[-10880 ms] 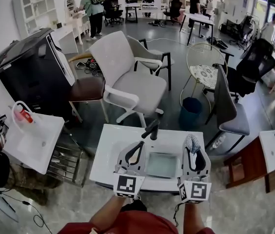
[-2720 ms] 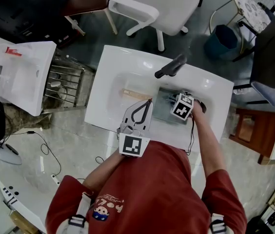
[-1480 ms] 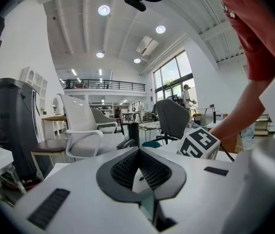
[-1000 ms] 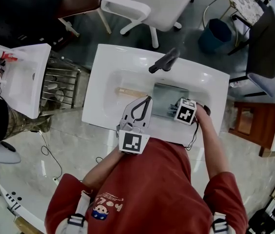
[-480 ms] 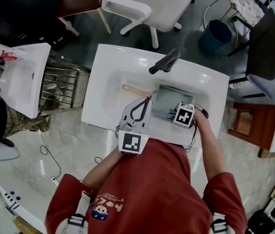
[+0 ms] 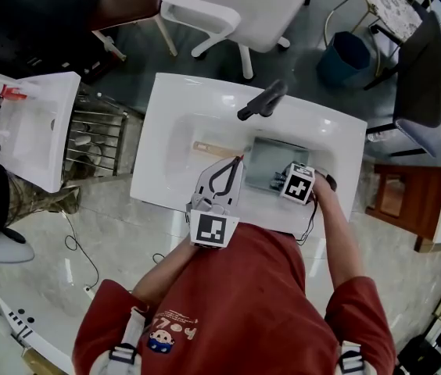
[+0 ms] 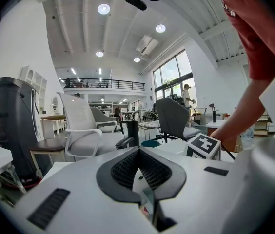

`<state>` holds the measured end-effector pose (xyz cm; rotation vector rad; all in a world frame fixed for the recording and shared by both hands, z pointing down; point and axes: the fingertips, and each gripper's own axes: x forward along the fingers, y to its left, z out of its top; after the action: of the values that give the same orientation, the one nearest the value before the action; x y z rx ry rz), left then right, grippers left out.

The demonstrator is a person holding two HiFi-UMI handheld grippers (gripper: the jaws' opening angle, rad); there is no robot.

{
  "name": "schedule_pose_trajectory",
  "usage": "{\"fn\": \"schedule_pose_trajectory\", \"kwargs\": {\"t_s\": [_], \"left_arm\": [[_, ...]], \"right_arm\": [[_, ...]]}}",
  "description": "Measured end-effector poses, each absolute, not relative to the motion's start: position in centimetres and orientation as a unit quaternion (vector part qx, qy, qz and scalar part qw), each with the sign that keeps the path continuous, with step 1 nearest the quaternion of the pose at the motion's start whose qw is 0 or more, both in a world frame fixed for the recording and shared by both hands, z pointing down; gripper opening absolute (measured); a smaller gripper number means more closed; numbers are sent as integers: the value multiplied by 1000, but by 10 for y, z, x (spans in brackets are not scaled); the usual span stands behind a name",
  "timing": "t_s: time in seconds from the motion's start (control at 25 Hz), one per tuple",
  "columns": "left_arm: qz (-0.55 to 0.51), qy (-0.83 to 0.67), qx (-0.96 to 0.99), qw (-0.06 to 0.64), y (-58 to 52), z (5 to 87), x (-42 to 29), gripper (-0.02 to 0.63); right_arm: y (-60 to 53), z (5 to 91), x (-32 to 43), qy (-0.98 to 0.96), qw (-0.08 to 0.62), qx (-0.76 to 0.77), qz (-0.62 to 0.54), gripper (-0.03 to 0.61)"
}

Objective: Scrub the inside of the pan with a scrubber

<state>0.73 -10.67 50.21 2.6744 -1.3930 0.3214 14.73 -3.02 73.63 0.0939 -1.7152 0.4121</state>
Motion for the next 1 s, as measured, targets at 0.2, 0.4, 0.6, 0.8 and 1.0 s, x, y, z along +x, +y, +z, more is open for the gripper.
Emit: {"fn": "schedule_pose_trajectory", "kwargs": {"t_s": [0.2, 0.4, 0.6, 0.8, 1.0], "left_arm": [[109, -458, 880, 56, -106, 505, 8, 14], [108, -458, 881, 53, -106, 503, 8, 14], [109, -458, 880, 55, -106, 505, 7, 14], [109, -458, 880, 54, -107, 505, 7, 14], [104, -459, 880, 55, -109, 503, 7, 14]], "right_arm": [[-43, 737, 152, -754, 632, 63, 168, 158], [-62, 737, 159, -756, 632, 94, 145, 158], [-80, 737, 161, -759, 628, 121, 122, 158], [-100, 738, 167, -757, 628, 159, 84, 158], [-123, 740, 171, -749, 629, 205, 35, 158]]}}
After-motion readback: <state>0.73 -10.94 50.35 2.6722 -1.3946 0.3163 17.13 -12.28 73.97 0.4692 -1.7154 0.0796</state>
